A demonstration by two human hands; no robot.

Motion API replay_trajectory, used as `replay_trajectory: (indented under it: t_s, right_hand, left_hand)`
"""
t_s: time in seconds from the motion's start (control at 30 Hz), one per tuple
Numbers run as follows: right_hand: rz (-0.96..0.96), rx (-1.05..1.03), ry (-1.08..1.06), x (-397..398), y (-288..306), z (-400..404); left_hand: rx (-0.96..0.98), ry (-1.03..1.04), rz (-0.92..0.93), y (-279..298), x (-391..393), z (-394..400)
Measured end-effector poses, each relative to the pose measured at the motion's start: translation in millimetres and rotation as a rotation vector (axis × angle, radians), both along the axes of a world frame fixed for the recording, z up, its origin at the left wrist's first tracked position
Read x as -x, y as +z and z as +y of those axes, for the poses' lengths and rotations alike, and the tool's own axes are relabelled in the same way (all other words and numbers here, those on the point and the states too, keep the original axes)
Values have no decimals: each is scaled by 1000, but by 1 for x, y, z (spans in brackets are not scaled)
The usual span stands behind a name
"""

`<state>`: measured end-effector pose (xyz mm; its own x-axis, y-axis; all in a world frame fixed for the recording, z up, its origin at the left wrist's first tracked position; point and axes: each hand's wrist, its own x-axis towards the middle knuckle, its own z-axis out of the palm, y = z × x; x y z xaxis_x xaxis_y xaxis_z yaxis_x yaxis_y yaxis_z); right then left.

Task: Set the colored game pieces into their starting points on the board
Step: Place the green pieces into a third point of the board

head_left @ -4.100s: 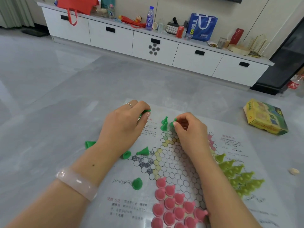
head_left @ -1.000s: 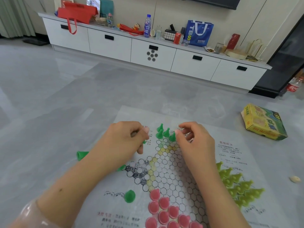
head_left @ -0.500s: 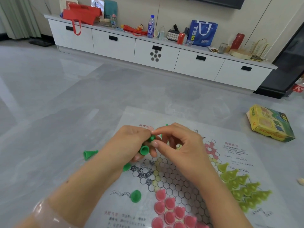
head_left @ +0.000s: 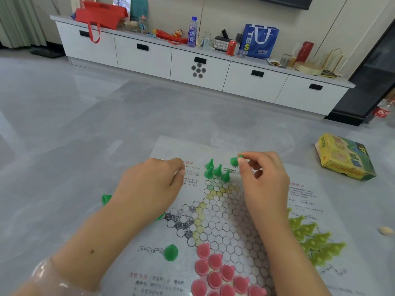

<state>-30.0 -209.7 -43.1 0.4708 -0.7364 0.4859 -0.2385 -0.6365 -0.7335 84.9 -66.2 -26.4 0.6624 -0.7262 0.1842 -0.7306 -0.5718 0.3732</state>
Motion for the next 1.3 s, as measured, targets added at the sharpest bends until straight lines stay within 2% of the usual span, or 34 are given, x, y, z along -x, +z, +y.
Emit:
replay_trajectory:
  t_s: [0.2,0.37,0.5,0.7,1.0,1.3]
  right_hand:
    - [212,75,112,-4,-6,0]
    - [293,86,108,-3,-10,-1]
    - [309,69,105,-2,-11,-1]
    - [326,68,110,-4,-12,-2]
    - [329,65,124,-4,-12,-1]
    - [336,65,124,-4,-11,0]
  left_hand:
    - [-19,60,-99,-1,-15,5]
    - [-73,198,-16,-4,-34,16]
    - [-173,204,43,-6,-33,15]
    - [-225,171,23,-5,-30,14]
    - [-191,145,9,-8,-27,8]
    - [-147,1,-28,-12,-23,7]
